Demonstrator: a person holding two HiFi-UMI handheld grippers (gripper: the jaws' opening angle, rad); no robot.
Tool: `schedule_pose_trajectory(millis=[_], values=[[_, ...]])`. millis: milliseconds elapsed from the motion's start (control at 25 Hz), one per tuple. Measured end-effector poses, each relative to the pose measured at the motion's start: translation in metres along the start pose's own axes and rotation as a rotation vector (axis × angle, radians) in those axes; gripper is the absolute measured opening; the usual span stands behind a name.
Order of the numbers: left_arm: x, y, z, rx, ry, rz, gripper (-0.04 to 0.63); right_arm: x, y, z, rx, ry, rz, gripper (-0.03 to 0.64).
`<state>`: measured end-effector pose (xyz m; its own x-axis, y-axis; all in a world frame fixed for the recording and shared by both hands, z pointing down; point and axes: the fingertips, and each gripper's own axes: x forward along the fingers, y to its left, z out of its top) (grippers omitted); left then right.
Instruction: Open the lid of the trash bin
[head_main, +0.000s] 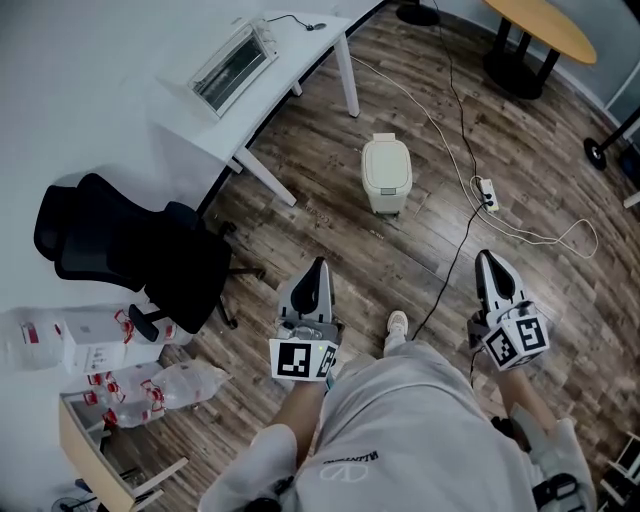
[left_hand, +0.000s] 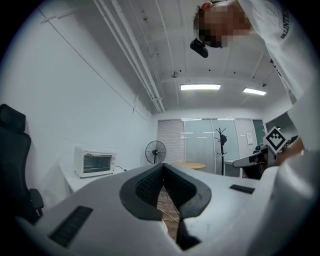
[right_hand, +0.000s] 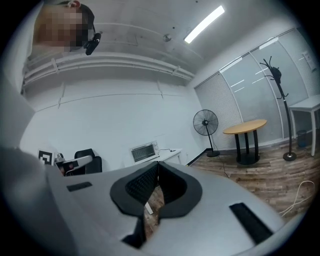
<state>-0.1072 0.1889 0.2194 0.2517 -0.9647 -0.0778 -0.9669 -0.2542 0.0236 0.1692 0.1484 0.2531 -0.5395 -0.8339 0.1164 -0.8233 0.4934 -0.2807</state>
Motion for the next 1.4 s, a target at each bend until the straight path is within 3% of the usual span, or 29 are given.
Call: schedule_pose_trajectory(millis=[480,960,1400], values=[[0.049,0.013,-0.004,-0.026,-0.006,0.029,0.002,0.053,-0.022,-0.012,0.029,0.062,0.029,0.017],[0.129,0.063,-0.021,-0.050,-0.018,-0.024,0.002,0.133,-0.031,-0.016,0.008,0.106,0.018,0.017],[0.233,0.122,-0.048,-0.075,0.032,-0.118,0.002,0.255,-0.042,-0.015,0.008,0.159,0.005,0.017]])
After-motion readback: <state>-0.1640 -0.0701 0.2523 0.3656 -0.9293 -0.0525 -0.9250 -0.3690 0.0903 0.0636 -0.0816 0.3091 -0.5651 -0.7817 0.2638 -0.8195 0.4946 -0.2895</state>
